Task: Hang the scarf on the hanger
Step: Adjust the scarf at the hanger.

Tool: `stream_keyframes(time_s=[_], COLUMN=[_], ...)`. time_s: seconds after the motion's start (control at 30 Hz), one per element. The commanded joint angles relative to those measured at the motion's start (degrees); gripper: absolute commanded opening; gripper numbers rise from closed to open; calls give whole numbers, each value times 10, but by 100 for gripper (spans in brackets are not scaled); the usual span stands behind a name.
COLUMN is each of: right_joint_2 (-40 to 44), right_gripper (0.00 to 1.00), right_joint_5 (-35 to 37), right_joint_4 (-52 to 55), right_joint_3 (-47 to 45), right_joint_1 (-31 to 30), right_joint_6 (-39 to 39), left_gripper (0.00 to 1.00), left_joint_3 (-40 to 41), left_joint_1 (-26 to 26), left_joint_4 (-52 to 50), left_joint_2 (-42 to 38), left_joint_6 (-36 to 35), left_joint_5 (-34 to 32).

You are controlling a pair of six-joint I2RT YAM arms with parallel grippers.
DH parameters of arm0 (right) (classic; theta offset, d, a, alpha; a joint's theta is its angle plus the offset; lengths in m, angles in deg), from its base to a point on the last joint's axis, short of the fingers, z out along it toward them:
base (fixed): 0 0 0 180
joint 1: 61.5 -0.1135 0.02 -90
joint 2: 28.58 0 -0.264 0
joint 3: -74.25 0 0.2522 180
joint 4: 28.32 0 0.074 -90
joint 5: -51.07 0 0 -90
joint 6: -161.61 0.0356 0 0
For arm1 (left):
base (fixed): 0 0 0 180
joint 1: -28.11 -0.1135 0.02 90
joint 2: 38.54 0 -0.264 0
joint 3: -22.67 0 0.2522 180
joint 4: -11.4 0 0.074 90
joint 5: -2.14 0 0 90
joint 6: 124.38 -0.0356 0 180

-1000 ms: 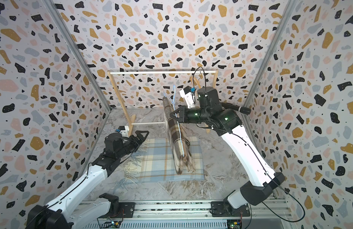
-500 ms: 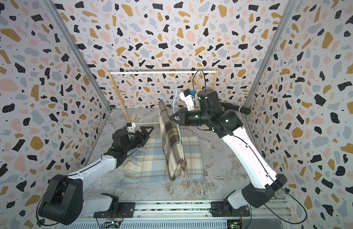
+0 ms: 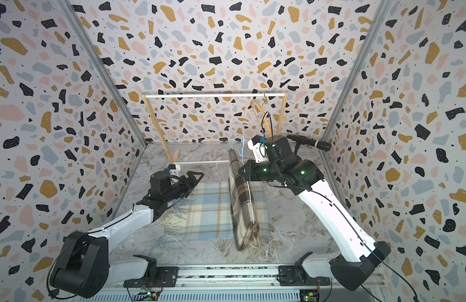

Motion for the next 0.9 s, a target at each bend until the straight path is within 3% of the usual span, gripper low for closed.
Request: stream_keyframes(time_s=[0.0,0.33,0.7,0.87], right_joint_2=[16,38,48,48], right_gripper=[0,0,0,0], right_joint_5=[78,211,207,204], right_joint_4=[26,92,91,91], right_joint_3=[23,-1,-30,-33], right_joint_1=[1,1,1,0], right_joint_6=[-49,-100,-103,-103], left_gripper=[92,85,76,62], left_joint_3=[-20,-87,-156,-161], left_joint_1=[6,94,171,179], left_joint_4=[-4,-1,-10,1], left_joint_2=[3,119,257,286], left_joint_6=[-28,-42,-42,-35], left_joint_5=[7,3,-11,-3])
